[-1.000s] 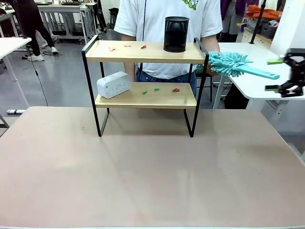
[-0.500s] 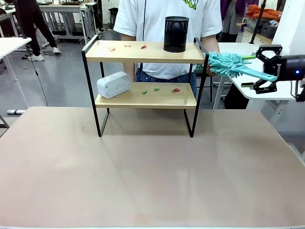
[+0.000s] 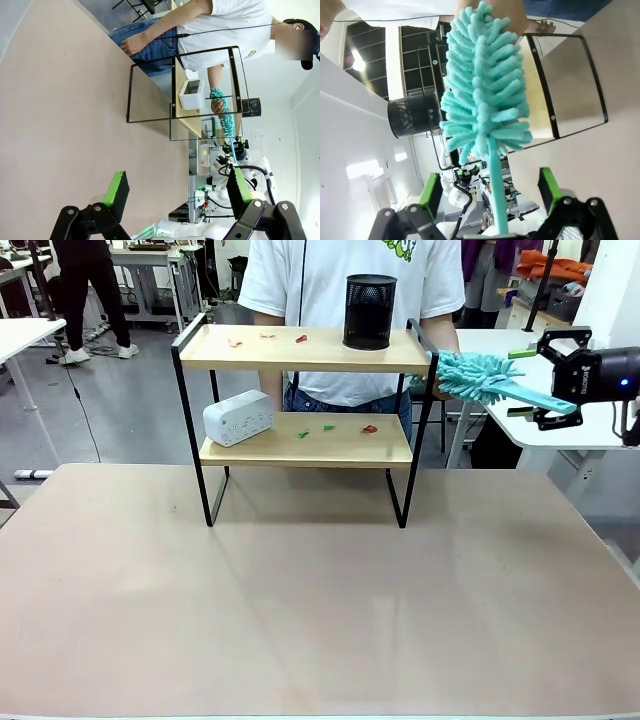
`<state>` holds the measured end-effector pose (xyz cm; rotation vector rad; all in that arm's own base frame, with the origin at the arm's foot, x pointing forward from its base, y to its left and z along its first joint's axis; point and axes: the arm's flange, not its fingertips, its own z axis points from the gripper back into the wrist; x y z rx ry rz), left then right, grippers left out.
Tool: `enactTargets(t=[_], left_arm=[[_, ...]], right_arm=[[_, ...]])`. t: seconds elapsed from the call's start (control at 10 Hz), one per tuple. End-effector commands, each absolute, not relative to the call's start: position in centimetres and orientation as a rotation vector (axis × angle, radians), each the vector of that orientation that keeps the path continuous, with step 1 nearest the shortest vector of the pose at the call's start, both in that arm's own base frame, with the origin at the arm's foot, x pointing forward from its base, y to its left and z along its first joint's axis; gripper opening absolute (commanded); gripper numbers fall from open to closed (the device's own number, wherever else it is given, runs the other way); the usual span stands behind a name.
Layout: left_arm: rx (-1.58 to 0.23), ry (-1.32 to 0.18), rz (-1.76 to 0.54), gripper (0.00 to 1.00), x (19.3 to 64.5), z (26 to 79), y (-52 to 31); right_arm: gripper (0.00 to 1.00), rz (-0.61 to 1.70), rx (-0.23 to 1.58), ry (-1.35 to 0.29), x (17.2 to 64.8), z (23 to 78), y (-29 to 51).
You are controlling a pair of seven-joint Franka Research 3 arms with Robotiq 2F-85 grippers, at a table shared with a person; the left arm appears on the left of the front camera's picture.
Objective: Clean the shelf.
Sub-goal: Pick up the Duster from the human.
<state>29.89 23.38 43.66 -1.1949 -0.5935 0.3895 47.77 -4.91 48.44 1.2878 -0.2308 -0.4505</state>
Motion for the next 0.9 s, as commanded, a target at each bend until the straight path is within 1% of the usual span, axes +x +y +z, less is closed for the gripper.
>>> enactTargets(t=[0.0,0.1,0.2,0.3,0.4,0.6,0.7,0.8], left_arm=[[-1.2,-0.596,0.375,1.0,29.68,43.91,23.38],[-1.2,-0.596,0.375,1.0,29.68,43.91,23.38],[-1.2,-0.596,0.375,1.0,29.68,43.91,23.38],[-1.2,-0.596,0.375,1.0,29.68,43.91,23.38],[-1.2,-0.596,0.375,1.0,29.68,43.91,23.38],[-1.2,-0.596,0.375,1.0,29.68,43.91,23.38],[-1.2,-0.596,0.375,1.0,29.68,43.91,23.38],[-1.2,-0.596,0.375,1.0,29.68,43.91,23.38]], right_arm=[[1.0,-0.457,1.264,-0.233,47.64,48.71,-4.92],[1.0,-0.45,1.264,-0.232,47.58,48.72,-4.95],[0.45,-0.446,1.265,-0.233,47.53,48.74,-5.02],[0.44,-0.443,1.268,-0.226,47.5,48.74,-5.01],[0.0,-0.442,1.265,-0.228,47.51,48.72,-4.97],[0.0,-0.443,1.266,-0.221,47.53,48.65,-4.9],[0.17,-0.447,1.269,-0.217,47.53,48.58,-4.93],[0.08,-0.44,1.267,-0.208,47.45,48.5,-4.7]])
